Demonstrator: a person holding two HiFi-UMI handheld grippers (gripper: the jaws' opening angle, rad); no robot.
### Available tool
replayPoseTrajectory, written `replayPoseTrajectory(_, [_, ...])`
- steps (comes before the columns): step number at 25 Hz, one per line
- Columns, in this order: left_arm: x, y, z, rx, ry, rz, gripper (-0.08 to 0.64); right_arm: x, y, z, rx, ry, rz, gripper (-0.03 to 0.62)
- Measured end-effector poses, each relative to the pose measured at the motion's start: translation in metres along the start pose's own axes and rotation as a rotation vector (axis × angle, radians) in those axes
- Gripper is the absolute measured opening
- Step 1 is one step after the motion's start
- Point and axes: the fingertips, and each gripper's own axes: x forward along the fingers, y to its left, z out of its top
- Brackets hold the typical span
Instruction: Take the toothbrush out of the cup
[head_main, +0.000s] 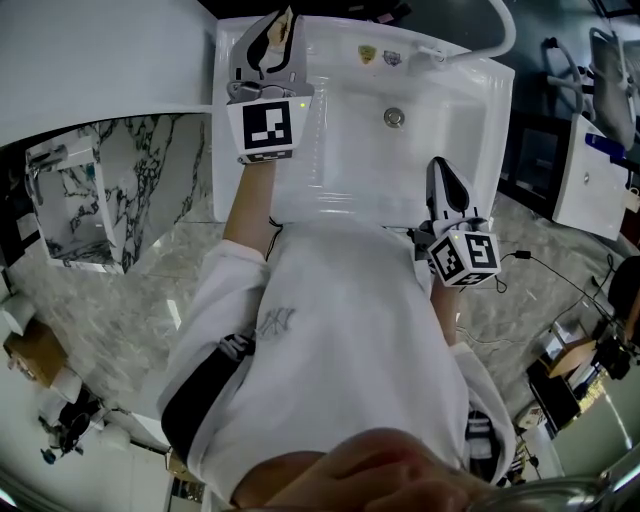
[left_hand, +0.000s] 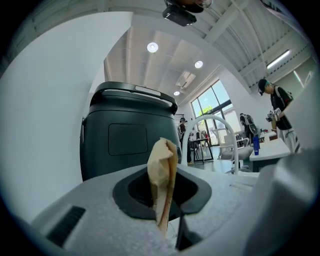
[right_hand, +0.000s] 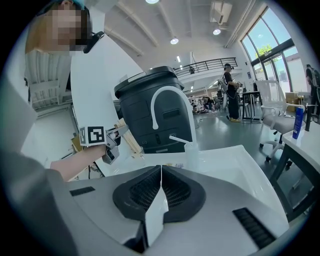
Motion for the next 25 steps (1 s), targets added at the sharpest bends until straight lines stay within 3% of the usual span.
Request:
replayPoseTrajectory(6, [-0.015, 0.006, 0.037, -0.05, -0.077, 0.01, 0.06, -0.006, 0.002, 0.002, -0.004, -0.024, 0.01, 0.015])
replayPoseTrajectory(25, [-0.08, -0.014, 0.135, 0.019, -0.223, -0.007, 0.058, -0.042, -0.006, 0.018, -0.002, -0.144, -0.02, 0.015])
